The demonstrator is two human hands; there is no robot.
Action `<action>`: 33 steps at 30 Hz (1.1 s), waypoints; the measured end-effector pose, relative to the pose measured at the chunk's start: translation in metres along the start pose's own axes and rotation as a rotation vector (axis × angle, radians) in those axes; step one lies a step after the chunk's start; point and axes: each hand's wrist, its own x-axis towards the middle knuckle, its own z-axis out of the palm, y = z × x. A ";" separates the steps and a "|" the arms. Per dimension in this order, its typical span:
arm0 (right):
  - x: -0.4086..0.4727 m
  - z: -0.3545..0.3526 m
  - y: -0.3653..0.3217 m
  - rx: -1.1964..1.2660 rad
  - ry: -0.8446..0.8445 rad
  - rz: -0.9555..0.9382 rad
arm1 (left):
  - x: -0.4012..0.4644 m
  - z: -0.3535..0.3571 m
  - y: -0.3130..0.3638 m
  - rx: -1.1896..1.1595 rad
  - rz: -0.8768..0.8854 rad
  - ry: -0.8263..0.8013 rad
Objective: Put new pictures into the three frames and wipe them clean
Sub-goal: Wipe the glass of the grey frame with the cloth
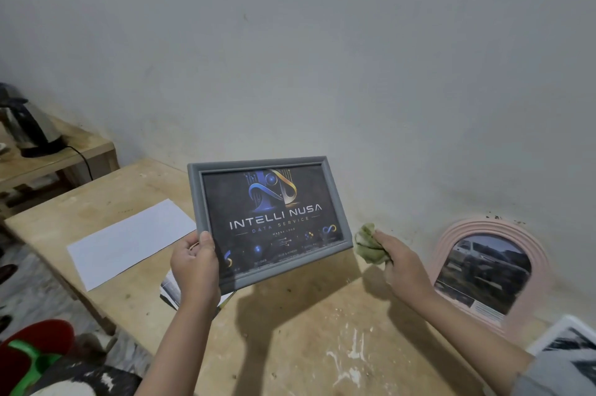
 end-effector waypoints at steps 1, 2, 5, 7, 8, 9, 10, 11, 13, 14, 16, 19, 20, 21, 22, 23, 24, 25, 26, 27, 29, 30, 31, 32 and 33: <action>0.001 0.005 -0.003 0.000 0.013 0.050 | -0.003 0.002 -0.001 0.001 -0.012 -0.011; 0.003 0.011 -0.004 0.001 -0.001 0.091 | -0.007 0.004 -0.001 -0.002 -0.028 -0.020; 0.002 0.028 -0.008 0.011 -0.051 0.156 | -0.016 0.010 -0.002 -0.021 -0.051 -0.039; 0.000 0.035 -0.011 0.014 -0.044 0.187 | -0.022 0.012 0.004 -0.046 -0.034 -0.046; -0.002 0.036 -0.013 0.012 -0.032 0.189 | -0.025 0.011 0.008 -0.051 -0.016 -0.045; -0.004 0.037 -0.014 0.008 -0.019 0.177 | -0.027 0.011 0.012 -0.052 0.004 -0.041; -0.006 0.038 -0.016 0.001 -0.008 0.160 | -0.028 0.010 0.015 -0.051 0.024 -0.035; -0.007 0.038 -0.017 -0.010 0.007 0.133 | -0.029 0.009 0.018 -0.056 0.033 -0.032; -0.008 0.042 -0.019 -0.045 0.023 0.065 | -0.031 0.009 0.020 -0.080 0.029 -0.037; -0.009 0.045 -0.022 -0.061 0.022 0.035 | -0.032 0.010 0.020 -0.081 0.030 -0.039; -0.012 0.054 -0.027 -0.070 0.023 -0.017 | -0.034 0.014 0.017 -0.059 0.048 -0.035; -0.018 0.064 -0.040 -0.018 0.024 -0.043 | -0.037 0.020 0.013 -0.043 0.077 -0.040; -0.021 0.066 -0.046 0.021 0.024 -0.050 | -0.038 0.021 0.011 -0.036 0.080 -0.046; -0.025 0.069 -0.054 0.070 0.032 -0.066 | -0.038 0.022 0.010 -0.035 0.073 -0.049; -0.029 0.072 -0.061 0.119 0.043 -0.080 | -0.037 0.023 0.008 -0.040 0.063 -0.048; -0.033 0.075 -0.068 0.168 0.048 -0.093 | -0.037 0.024 0.006 -0.048 0.049 -0.046; -0.036 0.078 -0.076 0.211 0.048 -0.104 | -0.036 0.025 0.004 -0.055 0.037 -0.043; -0.038 0.080 -0.083 0.248 0.044 -0.113 | -0.035 0.026 0.002 -0.058 0.024 -0.039; -0.040 0.083 -0.090 0.278 0.039 -0.113 | -0.034 0.027 0.000 -0.060 0.014 -0.031; -0.042 0.085 -0.096 0.306 0.032 -0.109 | -0.034 0.027 -0.002 -0.059 0.003 -0.021; -0.047 0.089 -0.108 0.361 0.010 -0.086 | -0.033 0.029 -0.005 -0.050 -0.010 0.001; -0.049 0.091 -0.113 0.393 -0.004 -0.065 | -0.033 0.030 -0.006 -0.049 -0.017 0.008; -0.050 0.092 -0.118 0.434 -0.024 -0.036 | -0.033 0.030 -0.006 -0.045 -0.030 0.011; -0.052 0.092 -0.124 0.484 -0.049 -0.003 | -0.033 0.030 -0.008 -0.039 -0.044 0.015; -0.054 0.090 -0.131 0.544 -0.083 0.032 | -0.032 0.030 -0.009 -0.034 -0.063 0.018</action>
